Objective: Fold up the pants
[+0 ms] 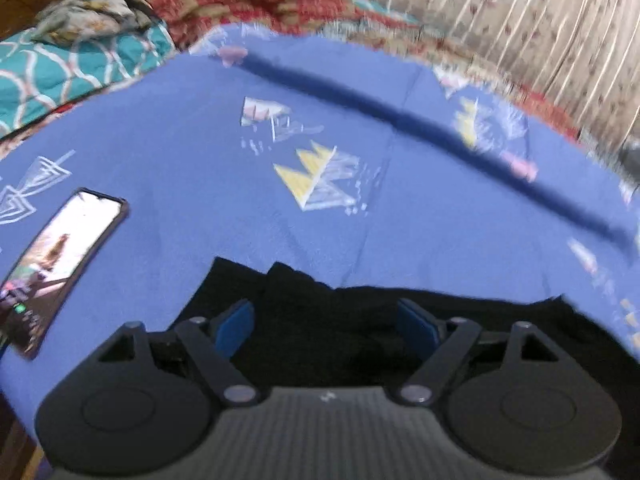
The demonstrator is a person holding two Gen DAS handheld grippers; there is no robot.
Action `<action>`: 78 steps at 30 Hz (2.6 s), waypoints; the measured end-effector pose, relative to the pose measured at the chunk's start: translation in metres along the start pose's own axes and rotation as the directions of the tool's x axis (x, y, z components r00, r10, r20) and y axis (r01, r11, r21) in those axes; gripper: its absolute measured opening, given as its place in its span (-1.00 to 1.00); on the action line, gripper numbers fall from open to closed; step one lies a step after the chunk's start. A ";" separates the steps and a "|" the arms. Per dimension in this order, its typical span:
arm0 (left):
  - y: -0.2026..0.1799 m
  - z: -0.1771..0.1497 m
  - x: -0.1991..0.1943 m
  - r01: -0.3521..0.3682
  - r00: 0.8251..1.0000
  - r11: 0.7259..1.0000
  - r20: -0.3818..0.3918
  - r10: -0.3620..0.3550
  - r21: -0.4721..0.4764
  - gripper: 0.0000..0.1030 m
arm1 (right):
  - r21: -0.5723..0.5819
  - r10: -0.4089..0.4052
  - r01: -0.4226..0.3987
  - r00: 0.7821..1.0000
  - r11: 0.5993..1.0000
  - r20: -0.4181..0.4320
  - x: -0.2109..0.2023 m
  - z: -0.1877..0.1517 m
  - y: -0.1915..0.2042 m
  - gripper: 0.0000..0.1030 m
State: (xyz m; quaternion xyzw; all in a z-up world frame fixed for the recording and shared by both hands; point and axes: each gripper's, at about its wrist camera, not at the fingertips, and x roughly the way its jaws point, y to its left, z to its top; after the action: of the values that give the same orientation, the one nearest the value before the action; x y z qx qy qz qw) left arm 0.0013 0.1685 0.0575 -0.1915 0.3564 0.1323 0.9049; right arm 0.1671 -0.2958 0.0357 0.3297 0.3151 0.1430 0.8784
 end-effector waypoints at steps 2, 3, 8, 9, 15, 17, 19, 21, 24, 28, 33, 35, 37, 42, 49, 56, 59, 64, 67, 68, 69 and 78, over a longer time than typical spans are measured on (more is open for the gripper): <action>-0.005 -0.003 -0.019 0.019 0.999 1.000 0.028 -0.019 -0.008 0.56 | -0.017 -0.069 0.071 0.993 0.997 0.097 -0.053 -0.005 -0.023 0.07; -0.009 -0.005 -0.025 0.033 0.999 0.999 0.031 -0.033 -0.004 0.56 | -0.007 -0.113 0.115 0.984 0.993 0.141 -0.080 -0.011 -0.036 0.07; -0.059 -0.023 -0.034 0.154 0.988 0.982 -0.047 -0.149 0.108 0.56 | 0.129 -0.296 0.271 0.920 0.954 0.257 -0.187 -0.050 -0.098 0.07; -0.073 -0.030 -0.032 0.182 0.982 0.974 -0.077 -0.172 0.139 0.56 | 0.154 -0.329 0.297 0.906 0.942 0.267 -0.206 -0.057 -0.113 0.07; -0.162 -0.075 -0.016 0.327 0.935 0.897 -0.241 -0.260 0.298 0.56 | 0.317 -0.379 0.285 0.878 0.904 0.293 -0.245 -0.079 -0.179 0.07; -0.184 -0.090 -0.007 0.345 0.924 0.875 -0.285 -0.254 0.340 0.55 | 0.333 -0.359 0.255 0.883 0.908 0.303 -0.235 -0.079 -0.186 0.07; -0.196 -0.102 0.005 0.349 0.910 0.874 -0.346 -0.229 0.339 0.53 | 0.355 -0.366 0.251 0.879 0.901 0.307 -0.234 -0.073 -0.196 0.07; -0.200 -0.113 0.018 0.317 0.907 0.884 -0.383 -0.176 0.344 0.52 | 0.398 -0.344 0.199 0.878 0.896 0.334 -0.241 -0.071 -0.213 0.07; -0.205 -0.121 0.016 0.295 0.924 0.850 -0.357 -0.138 0.436 0.55 | 0.450 -0.320 0.131 0.869 0.884 0.377 -0.239 -0.061 -0.230 0.05; -0.205 -0.119 0.018 0.283 0.920 0.866 -0.371 -0.125 0.411 0.57 | 0.488 -0.311 0.086 0.862 0.868 0.401 -0.236 -0.046 -0.243 0.06; -0.206 -0.115 0.016 0.281 0.916 0.884 -0.380 -0.130 0.375 0.56 | 0.434 -0.313 0.125 0.864 0.892 0.394 -0.238 -0.038 -0.226 -0.57; -0.198 -0.109 0.011 0.293 0.907 0.902 -0.390 -0.157 0.318 0.53 | 0.363 -0.280 0.124 0.864 0.923 0.419 -0.245 -0.035 -0.206 -0.60; -0.187 -0.102 0.007 0.305 0.900 0.917 -0.393 -0.190 0.256 0.52 | 0.268 -0.238 0.128 0.869 0.955 0.433 -0.247 -0.034 -0.178 -0.63; -0.156 -0.086 -0.012 0.324 0.902 0.931 -0.351 -0.251 0.166 0.52 | -0.056 -0.101 0.127 0.938 0.990 0.331 -0.219 -0.042 -0.098 -0.64; -0.109 -0.078 -0.037 0.328 0.912 0.939 -0.298 -0.283 0.109 0.53 | -0.385 -0.106 0.091 0.994 0.918 -0.018 -0.128 -0.095 -0.030 -0.63; -0.067 -0.083 -0.051 0.339 0.907 0.939 -0.285 -0.310 0.059 0.54 | -0.507 -0.173 0.073 0.973 0.859 -0.153 -0.115 -0.108 -0.004 0.19; -0.053 -0.080 -0.056 0.358 0.906 0.932 -0.258 -0.335 0.048 0.55 | -0.500 -0.077 0.003 0.989 0.866 -0.126 -0.140 -0.101 0.011 0.18; -0.025 -0.075 -0.073 0.379 0.911 0.925 -0.183 -0.369 0.021 0.56 | -0.451 -0.164 0.094 0.979 0.888 -0.120 -0.129 -0.094 0.000 0.15; 0.003 -0.067 -0.086 0.359 0.927 0.933 -0.111 -0.358 -0.017 0.57 | -0.458 -0.285 0.194 0.949 0.868 -0.137 -0.112 -0.099 -0.011 0.03; 0.016 -0.062 -0.091 0.339 0.937 0.940 -0.078 -0.341 -0.038 0.62 | -0.473 -0.294 0.203 0.947 0.857 -0.127 -0.115 -0.097 -0.003 0.04; 0.031 -0.058 -0.096 0.309 0.949 0.949 -0.037 -0.312 -0.070 0.66 | -0.480 -0.285 0.200 0.952 0.854 -0.110 -0.121 -0.096 0.006 0.04; 0.114 -0.046 -0.051 0.249 0.960 0.894 -0.030 -0.280 -0.373 0.88 | -0.377 0.007 -0.116 0.960 0.919 -0.279 -0.076 -0.112 0.083 -0.75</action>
State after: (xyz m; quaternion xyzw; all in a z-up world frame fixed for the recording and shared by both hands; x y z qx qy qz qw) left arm -0.1050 0.2449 0.0330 -0.4087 0.3331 0.0639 0.8473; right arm 0.0335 -0.2143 0.0605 0.1356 0.3874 0.2745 0.8696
